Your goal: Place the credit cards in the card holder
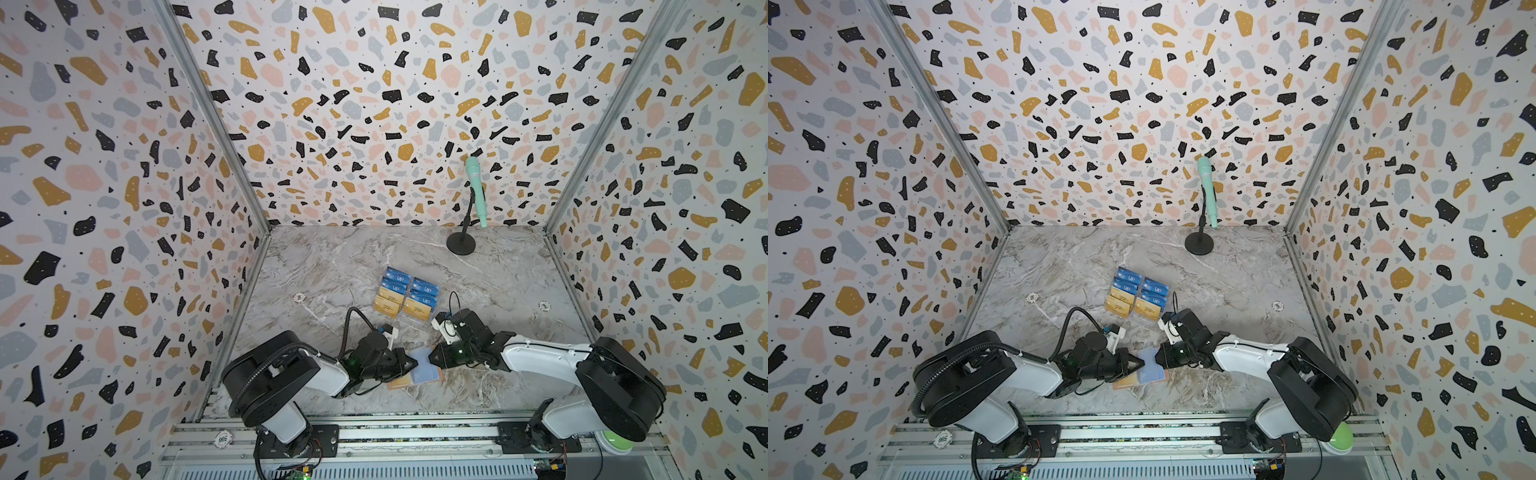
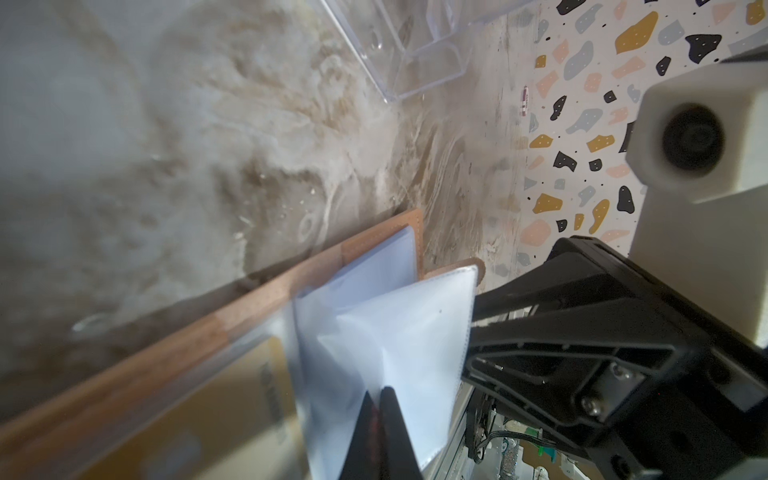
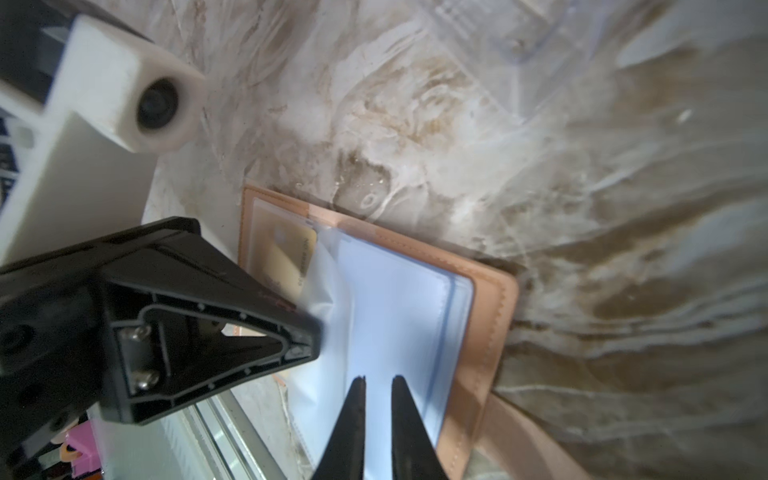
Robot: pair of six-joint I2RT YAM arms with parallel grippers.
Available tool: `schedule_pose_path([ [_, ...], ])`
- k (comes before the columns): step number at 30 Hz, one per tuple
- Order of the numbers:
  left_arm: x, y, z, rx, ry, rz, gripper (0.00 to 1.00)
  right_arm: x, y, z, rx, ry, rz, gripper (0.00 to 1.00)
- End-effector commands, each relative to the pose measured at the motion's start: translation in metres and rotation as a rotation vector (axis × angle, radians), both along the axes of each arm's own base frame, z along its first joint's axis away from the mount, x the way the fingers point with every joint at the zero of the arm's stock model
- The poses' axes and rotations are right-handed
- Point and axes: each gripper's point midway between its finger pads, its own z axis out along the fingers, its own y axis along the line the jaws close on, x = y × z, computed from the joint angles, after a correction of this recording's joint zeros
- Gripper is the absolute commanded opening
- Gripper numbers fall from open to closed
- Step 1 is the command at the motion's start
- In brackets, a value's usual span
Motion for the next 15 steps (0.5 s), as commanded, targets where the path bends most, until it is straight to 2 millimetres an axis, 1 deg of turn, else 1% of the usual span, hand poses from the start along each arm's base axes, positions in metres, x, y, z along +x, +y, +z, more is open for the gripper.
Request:
schedule_pose_path([
  [1,-0.001,-0.003,0.008,-0.044,-0.032,-0.011,0.03,-0.003,0.01,0.007,0.049,0.005,0.029,0.15],
  [3,-0.001,-0.003,0.009,-0.047,-0.033,-0.01,0.06,-0.005,0.013,0.007,0.058,0.008,0.04,0.15],
  [4,-0.001,-0.004,0.009,-0.048,-0.031,-0.012,0.09,-0.006,0.014,0.008,0.063,0.011,0.044,0.15],
  [8,-0.004,-0.002,0.01,-0.053,-0.026,-0.012,0.32,-0.008,0.017,0.008,0.079,0.021,0.054,0.15],
  [11,-0.005,0.002,0.013,-0.049,-0.028,-0.007,0.43,-0.009,0.018,0.007,0.084,0.026,0.062,0.15],
  [12,-0.005,0.003,0.014,-0.045,-0.03,-0.006,0.46,-0.01,0.019,0.006,0.09,0.029,0.069,0.15],
  [15,-0.009,0.005,0.02,-0.035,-0.026,-0.017,0.49,-0.011,0.024,0.009,0.104,0.029,0.085,0.15],
])
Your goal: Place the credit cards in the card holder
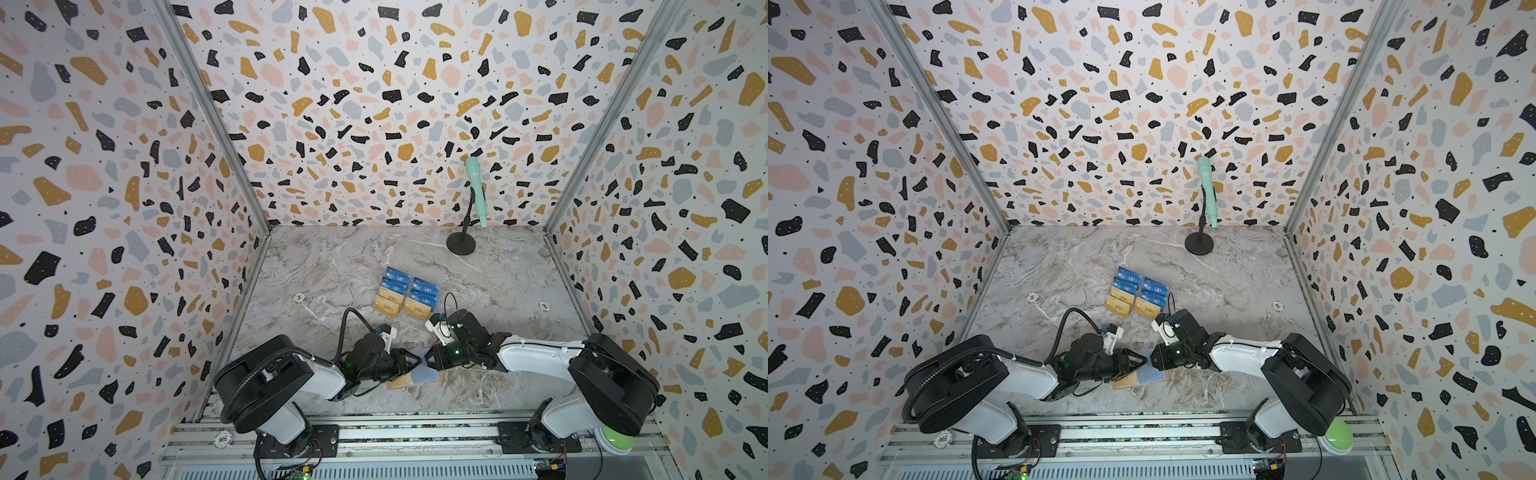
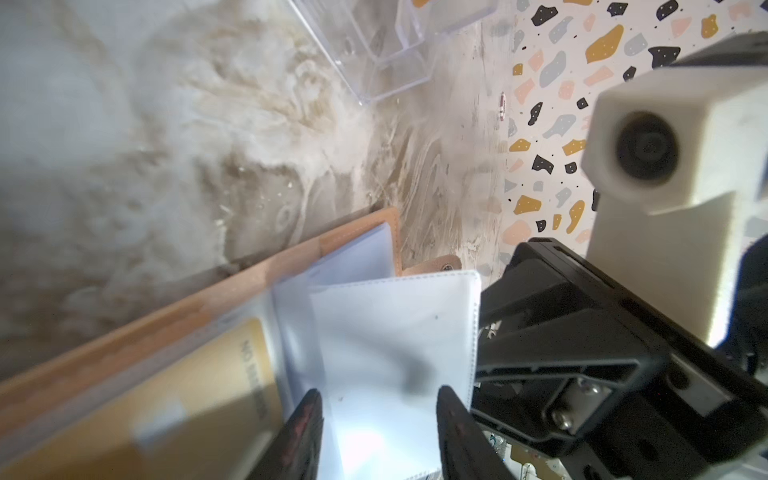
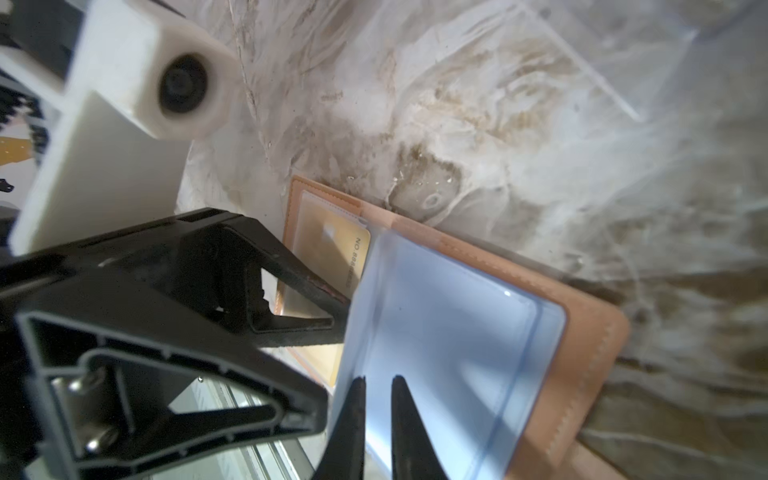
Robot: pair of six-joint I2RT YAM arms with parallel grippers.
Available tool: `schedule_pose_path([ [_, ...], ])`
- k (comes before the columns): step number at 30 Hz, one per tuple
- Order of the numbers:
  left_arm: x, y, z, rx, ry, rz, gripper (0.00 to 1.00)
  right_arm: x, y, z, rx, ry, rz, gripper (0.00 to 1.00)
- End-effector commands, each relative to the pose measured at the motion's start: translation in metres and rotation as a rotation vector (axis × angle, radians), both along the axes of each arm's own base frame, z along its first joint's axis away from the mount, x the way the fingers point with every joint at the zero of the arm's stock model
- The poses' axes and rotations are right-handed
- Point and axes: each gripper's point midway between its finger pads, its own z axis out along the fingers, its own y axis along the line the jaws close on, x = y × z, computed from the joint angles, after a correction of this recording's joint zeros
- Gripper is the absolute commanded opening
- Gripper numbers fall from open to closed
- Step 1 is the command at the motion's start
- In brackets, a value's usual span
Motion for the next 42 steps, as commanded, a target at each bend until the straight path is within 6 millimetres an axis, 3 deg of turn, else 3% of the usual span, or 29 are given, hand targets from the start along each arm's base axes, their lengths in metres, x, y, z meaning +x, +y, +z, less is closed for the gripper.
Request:
schedule_pose_path([
  [1,-0.007,0.004,0.006,0.019,-0.005,-0.025,0.5,-0.003,0.009,0.007,0.037,-0.001,0.033,0.15],
  [7,-0.01,0.043,0.004,0.257,-0.01,0.008,0.54,-0.011,0.022,0.012,0.073,-0.006,0.09,0.15],
  [14,0.008,0.096,0.013,0.418,-0.052,0.202,0.49,-0.02,0.044,0.008,0.092,0.003,0.155,0.14],
  [25,0.009,0.078,0.016,0.361,-0.065,0.137,0.37,-0.015,0.052,-0.01,0.072,0.061,0.097,0.12],
  [31,0.003,0.067,0.012,0.334,-0.062,0.075,0.35,-0.01,0.062,-0.008,0.123,0.101,0.041,0.11],
  [34,0.005,0.067,0.007,0.344,-0.059,0.074,0.35,-0.006,0.069,0.006,0.176,0.098,0.029,0.11],
  [37,0.009,0.07,0.004,0.371,-0.071,0.084,0.36,0.003,0.073,0.035,0.216,0.026,0.019,0.11],
  [42,0.027,0.081,0.009,0.373,-0.112,0.153,0.36,0.046,0.069,0.076,0.134,-0.138,0.066,0.16],
])
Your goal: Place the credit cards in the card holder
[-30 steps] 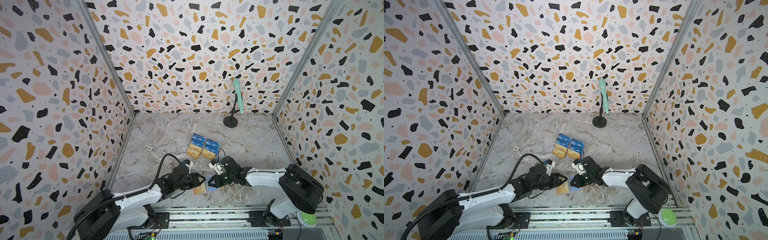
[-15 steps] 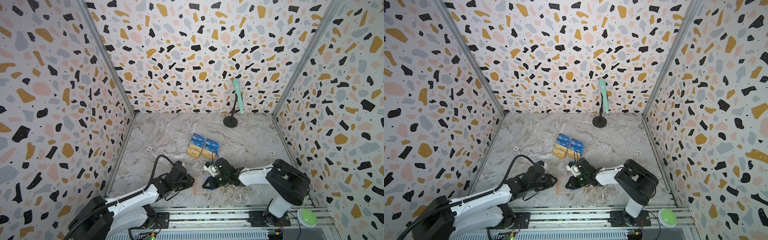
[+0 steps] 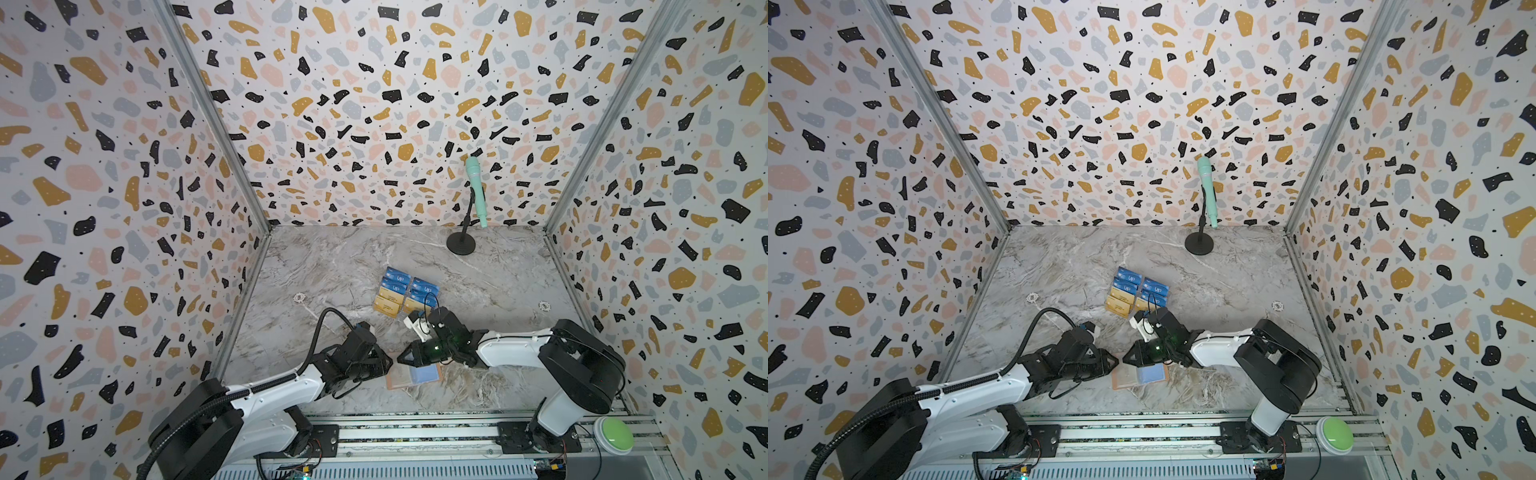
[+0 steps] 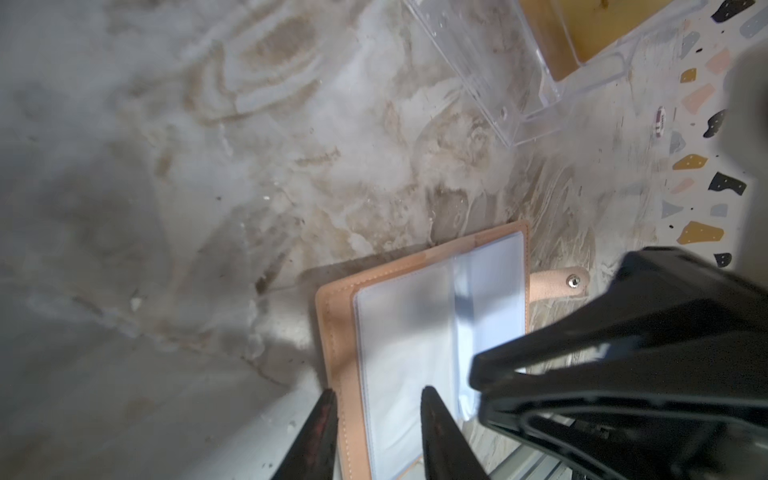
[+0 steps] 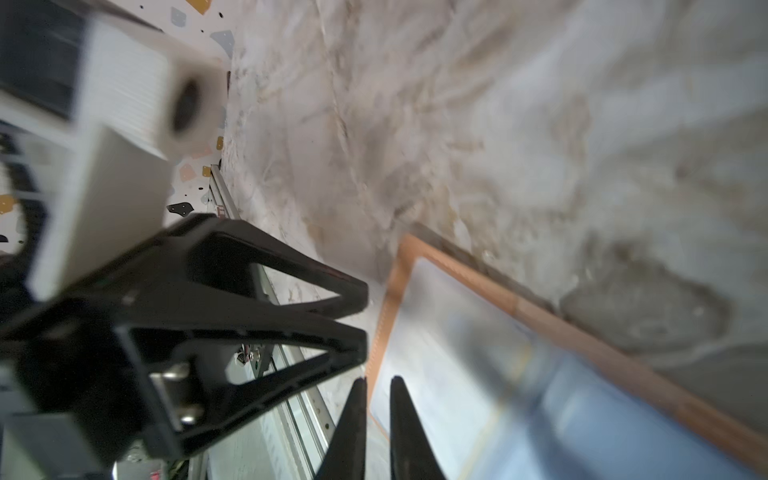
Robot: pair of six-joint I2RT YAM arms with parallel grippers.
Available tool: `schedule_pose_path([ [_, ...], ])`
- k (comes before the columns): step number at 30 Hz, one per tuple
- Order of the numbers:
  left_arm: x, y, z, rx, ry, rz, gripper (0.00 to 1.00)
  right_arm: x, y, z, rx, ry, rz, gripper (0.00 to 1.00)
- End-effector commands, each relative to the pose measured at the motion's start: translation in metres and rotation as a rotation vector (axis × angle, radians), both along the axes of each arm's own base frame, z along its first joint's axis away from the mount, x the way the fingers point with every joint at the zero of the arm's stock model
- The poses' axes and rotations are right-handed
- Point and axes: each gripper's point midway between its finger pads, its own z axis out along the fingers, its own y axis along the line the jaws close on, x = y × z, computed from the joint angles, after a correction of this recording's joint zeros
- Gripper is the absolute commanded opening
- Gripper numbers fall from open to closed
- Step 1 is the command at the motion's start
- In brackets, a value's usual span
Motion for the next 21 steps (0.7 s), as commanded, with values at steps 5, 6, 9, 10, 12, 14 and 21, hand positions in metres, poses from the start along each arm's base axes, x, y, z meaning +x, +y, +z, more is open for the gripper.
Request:
schedule_pose_path([
  [5,0.028,0.008,0.027,0.048,-0.143,0.026,0.37,0.087,-0.026,0.06,-0.104,-0.247,0.005,0.21],
  [6,0.029,0.009,0.027,0.072,-0.158,0.009,0.38,0.096,-0.03,0.062,-0.123,-0.264,0.007,0.22],
  [9,0.03,0.012,0.027,0.087,-0.165,0.014,0.38,0.12,-0.038,0.063,-0.172,-0.301,0.01,0.25],
  [10,0.03,0.012,0.026,0.084,-0.164,0.017,0.38,0.126,-0.039,0.062,-0.184,-0.294,0.02,0.25],
  [12,0.031,0.011,0.026,0.076,-0.165,0.021,0.39,0.135,-0.038,0.061,-0.195,-0.293,0.031,0.25],
  [14,0.03,0.012,0.025,0.077,-0.162,0.019,0.39,0.14,-0.037,0.06,-0.211,-0.305,0.043,0.25],
  [21,0.03,0.015,0.022,0.07,-0.161,0.035,0.39,0.148,-0.043,0.05,-0.28,-0.324,0.05,0.25],
])
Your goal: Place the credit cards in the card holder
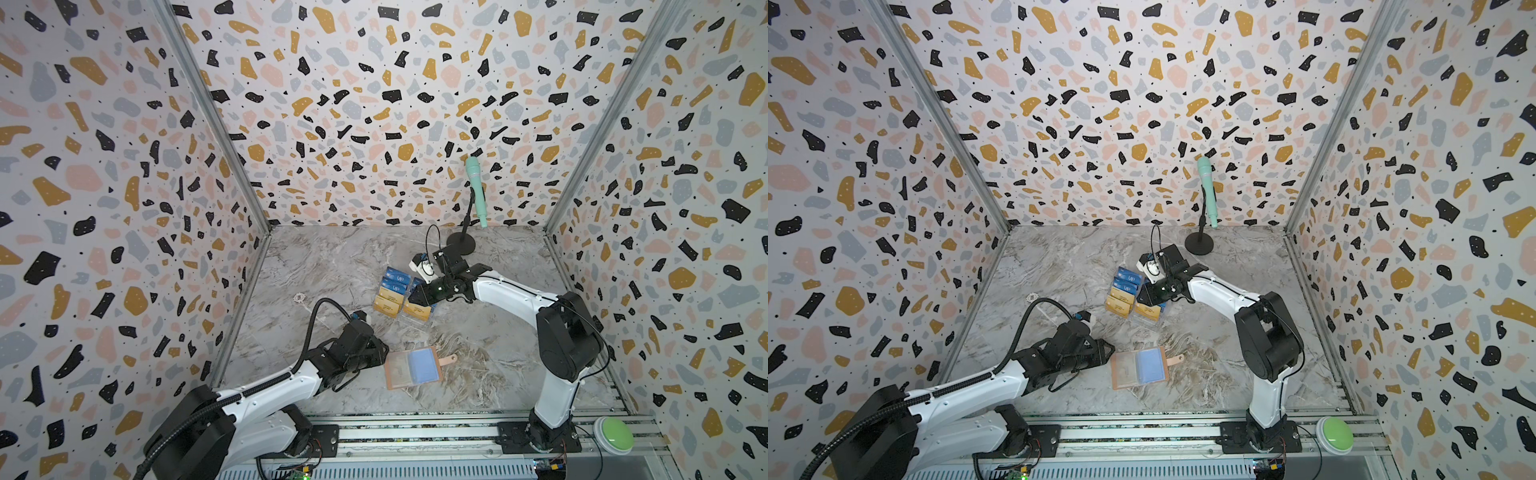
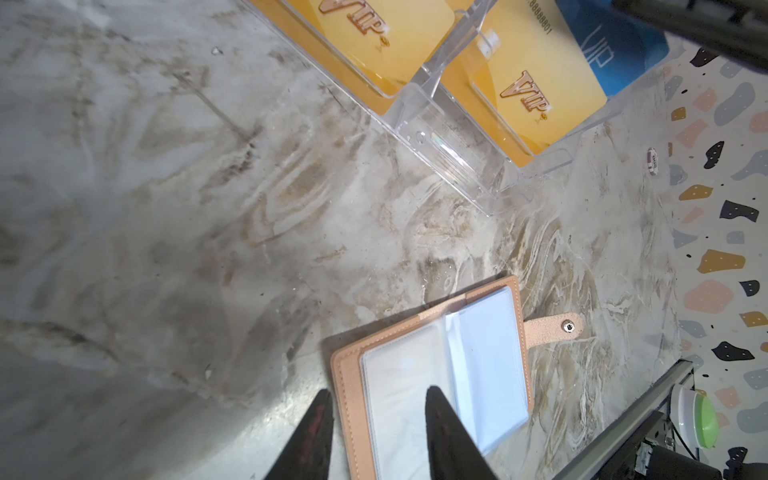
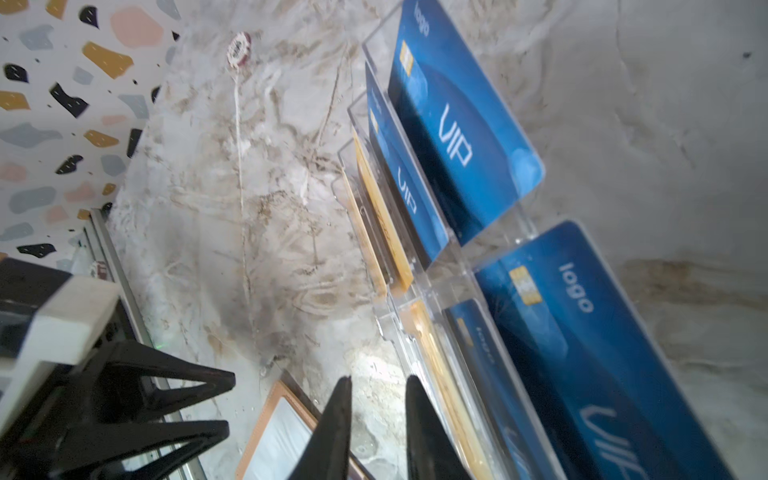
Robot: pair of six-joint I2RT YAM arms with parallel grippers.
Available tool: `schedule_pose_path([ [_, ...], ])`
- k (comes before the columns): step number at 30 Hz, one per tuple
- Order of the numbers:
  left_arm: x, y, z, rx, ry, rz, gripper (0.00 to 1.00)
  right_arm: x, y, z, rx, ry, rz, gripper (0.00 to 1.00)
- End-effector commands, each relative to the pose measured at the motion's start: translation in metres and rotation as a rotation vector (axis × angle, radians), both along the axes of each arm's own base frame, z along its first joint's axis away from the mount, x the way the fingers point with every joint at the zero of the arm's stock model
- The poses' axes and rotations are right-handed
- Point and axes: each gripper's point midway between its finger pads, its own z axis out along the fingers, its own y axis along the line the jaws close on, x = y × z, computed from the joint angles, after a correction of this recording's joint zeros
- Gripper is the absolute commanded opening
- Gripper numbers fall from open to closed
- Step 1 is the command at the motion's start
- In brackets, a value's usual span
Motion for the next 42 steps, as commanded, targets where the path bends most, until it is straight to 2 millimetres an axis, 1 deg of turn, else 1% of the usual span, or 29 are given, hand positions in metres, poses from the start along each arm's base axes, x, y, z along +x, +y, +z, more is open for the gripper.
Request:
schedule_pose_path([
  [1,0.003,0.003,0.001,-0.006,-0.024,0.01,0.39,0.005,-0.005,0.012,-0.05,-0.052,0.021,0.25],
  [6,0.003,0.001,-0.001,-0.007,-0.015,0.0,0.4,0.014,-0.009,0.009,-0.103,-0.086,0.008,0.27],
  [12,0.004,-0.001,-0.003,-0.007,-0.008,-0.006,0.4,0.017,-0.01,-0.003,-0.135,-0.071,0.026,0.28],
  [16,0.004,-0.001,-0.004,-0.003,-0.003,-0.006,0.4,0.014,-0.005,-0.008,-0.126,-0.053,0.058,0.28],
  [21,0.004,-0.002,-0.005,-0.006,0.0,-0.01,0.4,0.013,-0.007,-0.015,-0.142,-0.043,0.066,0.27],
  [23,0.004,-0.001,-0.006,-0.003,0.0,-0.01,0.4,0.012,-0.005,-0.011,-0.128,-0.05,0.078,0.23],
  [27,0.003,-0.003,-0.009,-0.004,0.008,-0.017,0.4,0.009,-0.001,-0.005,-0.101,-0.05,0.089,0.2],
  [34,0.003,-0.003,-0.011,-0.003,0.012,-0.021,0.4,0.002,0.0,-0.011,-0.119,-0.037,0.107,0.19],
  [38,0.002,-0.002,-0.012,0.001,0.014,-0.018,0.4,-0.002,0.003,-0.011,-0.143,-0.06,0.129,0.19],
  [42,0.002,-0.001,-0.013,0.003,0.015,-0.017,0.4,-0.002,0.003,-0.015,-0.183,-0.079,0.135,0.19],
])
